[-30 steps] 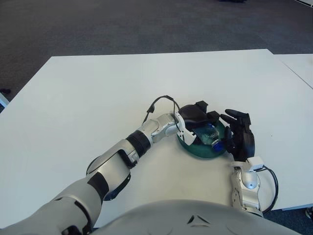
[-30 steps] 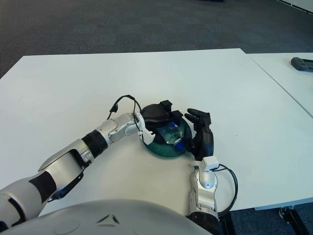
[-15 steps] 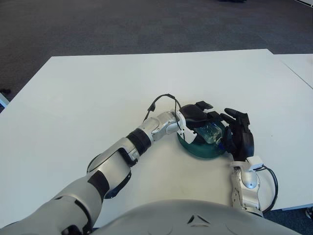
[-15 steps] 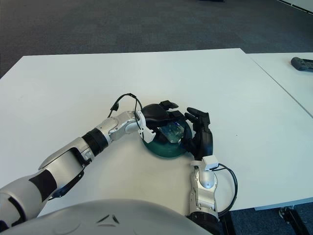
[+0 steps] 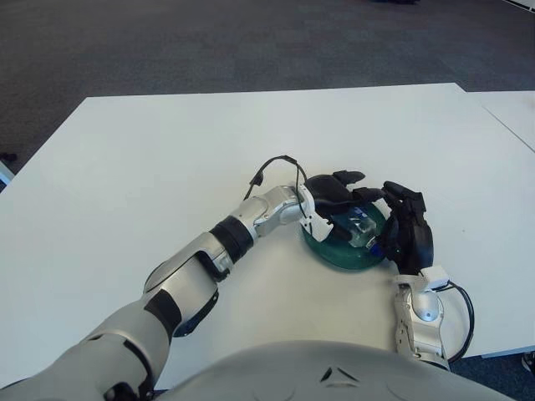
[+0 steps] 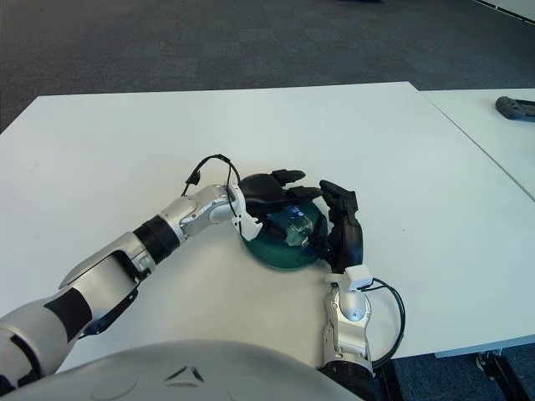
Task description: Put the bottle into the plate.
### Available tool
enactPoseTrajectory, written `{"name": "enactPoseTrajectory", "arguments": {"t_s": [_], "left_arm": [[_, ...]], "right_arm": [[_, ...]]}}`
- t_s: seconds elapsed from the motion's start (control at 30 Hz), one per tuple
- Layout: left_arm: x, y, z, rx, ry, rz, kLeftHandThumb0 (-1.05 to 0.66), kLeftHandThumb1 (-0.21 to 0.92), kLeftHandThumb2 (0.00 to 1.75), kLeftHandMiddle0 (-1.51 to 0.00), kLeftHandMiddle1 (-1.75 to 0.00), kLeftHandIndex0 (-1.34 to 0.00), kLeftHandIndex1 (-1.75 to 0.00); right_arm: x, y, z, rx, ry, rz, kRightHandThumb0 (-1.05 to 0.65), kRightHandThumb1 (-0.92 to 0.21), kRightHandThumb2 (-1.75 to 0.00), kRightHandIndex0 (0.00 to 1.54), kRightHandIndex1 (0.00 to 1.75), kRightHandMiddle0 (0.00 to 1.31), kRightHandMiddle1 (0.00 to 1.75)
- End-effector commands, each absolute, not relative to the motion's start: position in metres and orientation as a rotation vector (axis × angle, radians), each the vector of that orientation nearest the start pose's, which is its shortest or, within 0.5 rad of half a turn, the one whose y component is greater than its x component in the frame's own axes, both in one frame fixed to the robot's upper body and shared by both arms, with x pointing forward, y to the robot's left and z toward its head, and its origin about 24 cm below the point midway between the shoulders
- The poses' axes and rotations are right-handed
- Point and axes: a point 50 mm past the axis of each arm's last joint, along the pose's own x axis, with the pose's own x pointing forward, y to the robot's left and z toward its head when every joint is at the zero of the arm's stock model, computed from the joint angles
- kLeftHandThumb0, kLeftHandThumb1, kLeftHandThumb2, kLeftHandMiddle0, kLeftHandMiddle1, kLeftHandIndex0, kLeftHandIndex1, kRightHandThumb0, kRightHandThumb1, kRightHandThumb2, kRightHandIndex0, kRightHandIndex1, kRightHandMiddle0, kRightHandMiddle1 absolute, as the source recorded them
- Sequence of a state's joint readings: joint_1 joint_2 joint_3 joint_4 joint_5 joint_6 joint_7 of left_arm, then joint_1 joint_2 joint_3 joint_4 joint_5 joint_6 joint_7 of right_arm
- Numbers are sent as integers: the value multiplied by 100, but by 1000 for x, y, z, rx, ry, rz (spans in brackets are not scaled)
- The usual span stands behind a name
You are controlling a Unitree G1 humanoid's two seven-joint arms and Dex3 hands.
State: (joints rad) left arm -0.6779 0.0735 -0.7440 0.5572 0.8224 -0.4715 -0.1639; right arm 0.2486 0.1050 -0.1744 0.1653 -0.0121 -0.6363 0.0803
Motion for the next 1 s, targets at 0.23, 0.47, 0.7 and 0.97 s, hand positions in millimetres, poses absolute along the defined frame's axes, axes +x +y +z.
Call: {"name": "enactPoseTrajectory", "arguments": {"t_s": [0.23, 0.47, 0.7, 0.97], "left_arm": [[295, -6, 123, 1177, -855, -868, -105, 92, 84, 0, 0, 0, 0], [300, 22, 142, 1204, -878, -743, -105, 92, 94, 0, 0, 0, 0], [304, 40, 143, 1175, -811, -617, -105, 92, 106, -11, -3, -2, -23], [310, 62, 125, 870, -690, -397, -94, 92, 110, -44, -12, -10, -96]], "right_arm": [[136, -141, -70, 175, 180, -324, -74, -92, -76, 44, 106, 19, 132], [138, -143, -71, 185, 188, -344, -70, -92, -72, 47, 116, 17, 138], [140, -149, -75, 220, 206, -360, -65, -92, -71, 50, 119, 21, 140], [142, -151, -75, 221, 208, -354, -62, -92, -71, 52, 119, 20, 136]]}}
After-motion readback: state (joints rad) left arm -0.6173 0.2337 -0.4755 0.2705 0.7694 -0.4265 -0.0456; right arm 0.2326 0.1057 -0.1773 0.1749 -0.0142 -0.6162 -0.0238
